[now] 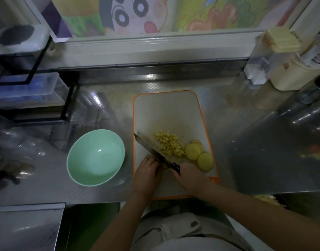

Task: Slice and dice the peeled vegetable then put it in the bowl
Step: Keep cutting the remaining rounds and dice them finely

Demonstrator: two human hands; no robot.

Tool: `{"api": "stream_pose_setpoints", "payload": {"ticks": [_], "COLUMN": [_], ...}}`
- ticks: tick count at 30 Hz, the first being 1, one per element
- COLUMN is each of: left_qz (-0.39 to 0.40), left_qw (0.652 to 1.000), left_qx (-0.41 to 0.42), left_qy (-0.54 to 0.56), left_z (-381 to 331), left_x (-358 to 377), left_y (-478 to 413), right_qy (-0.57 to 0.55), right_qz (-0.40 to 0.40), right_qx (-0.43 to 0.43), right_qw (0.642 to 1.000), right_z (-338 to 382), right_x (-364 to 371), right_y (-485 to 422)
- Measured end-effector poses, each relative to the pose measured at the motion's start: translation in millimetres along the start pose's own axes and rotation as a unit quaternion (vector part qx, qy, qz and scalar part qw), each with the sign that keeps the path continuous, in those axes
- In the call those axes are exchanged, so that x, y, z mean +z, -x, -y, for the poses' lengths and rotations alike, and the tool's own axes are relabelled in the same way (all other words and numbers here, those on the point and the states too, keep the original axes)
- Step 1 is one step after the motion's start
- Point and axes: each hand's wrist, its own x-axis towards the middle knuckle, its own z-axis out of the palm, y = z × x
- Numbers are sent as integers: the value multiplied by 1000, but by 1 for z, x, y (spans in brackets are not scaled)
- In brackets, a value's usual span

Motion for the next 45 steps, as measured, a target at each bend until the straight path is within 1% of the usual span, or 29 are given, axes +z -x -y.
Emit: {"api": "stream_pose_setpoints", "payload": {"ticks": [2,6,9,14,17,21,24,26,28,32,36,42,45], "left_qz": [3,2,15,47,61,70,52,76,79,90,73,52,42], "left_qw": [1000,1000,1000,999,997,992,988,984,983,985,990,992,992], "left_qx": [5,5,0,-14,-39,-69,-95,-123,-140,-125,-102,-109,-110], "left_qy": [-5,-13,-13,-18,-10,-77,-114,-105,-85,-80,-64,-43,-40], "left_z": [-1,-1,-3,-8,-12,-13,-15,-13,-12,-12,-11,-11,-12], "left_x": [0,-3,-6,-9,-13,-19,-23,-20,-18,-17,-15,-13,-14], "left_y": [-1,-1,0,0,1,4,8,11,12,12,12,8,6], "right_qy": [-12,-82,-76,-69,-59,-69,-71,-73,-75,-85,-68,-41,-36], "right_qz": [5,32,42,23,11,-3,-10,5,10,15,11,29,23], "right_qx": [-2,-14,-34,-20,-35,-27,-20,-23,-31,-33,-33,-24,-24], "right_qw": [1000,996,996,997,998,997,997,997,997,996,997,998,999], "right_z": [-2,-11,-14,-19,-20,-20,-19,-18,-18,-17,-15,-12,-9], "right_x": [2,-9,-14,-20,-24,-22,-23,-24,-24,-19,-15,-15,-14], "right_y": [-3,-11,-17,-26,-24,-20,-14,-8,-3,2,3,3,5]}}
